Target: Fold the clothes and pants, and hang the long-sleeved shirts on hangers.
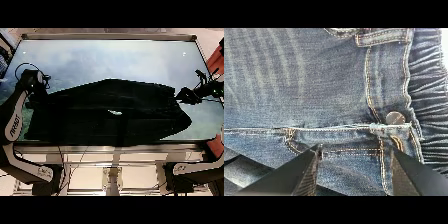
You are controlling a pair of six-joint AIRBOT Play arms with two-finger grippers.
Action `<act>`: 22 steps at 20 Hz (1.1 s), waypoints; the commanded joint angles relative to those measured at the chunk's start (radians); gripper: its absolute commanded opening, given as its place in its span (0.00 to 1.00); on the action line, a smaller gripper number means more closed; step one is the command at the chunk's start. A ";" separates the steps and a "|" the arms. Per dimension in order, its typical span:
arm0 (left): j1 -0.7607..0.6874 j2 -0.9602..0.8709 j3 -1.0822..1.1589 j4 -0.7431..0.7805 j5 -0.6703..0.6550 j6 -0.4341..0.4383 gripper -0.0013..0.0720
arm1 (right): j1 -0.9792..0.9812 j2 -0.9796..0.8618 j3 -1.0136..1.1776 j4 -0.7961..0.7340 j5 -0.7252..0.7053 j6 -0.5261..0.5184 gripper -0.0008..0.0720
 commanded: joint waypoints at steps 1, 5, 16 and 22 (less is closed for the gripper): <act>-0.002 -0.039 -0.002 -0.005 0.020 -0.003 0.08 | 0.001 0.000 0.000 0.002 0.011 0.002 0.67; -0.002 0.003 -0.002 0.163 0.006 -0.028 0.05 | 0.001 0.000 0.000 0.034 0.024 0.001 0.67; 0.050 0.285 0.000 0.415 0.414 -0.275 0.05 | 0.038 0.000 -0.067 0.076 -0.114 0.000 0.67; 0.086 0.211 0.000 0.426 0.547 -0.361 0.05 | 0.084 0.000 -0.105 0.077 -0.278 0.002 0.67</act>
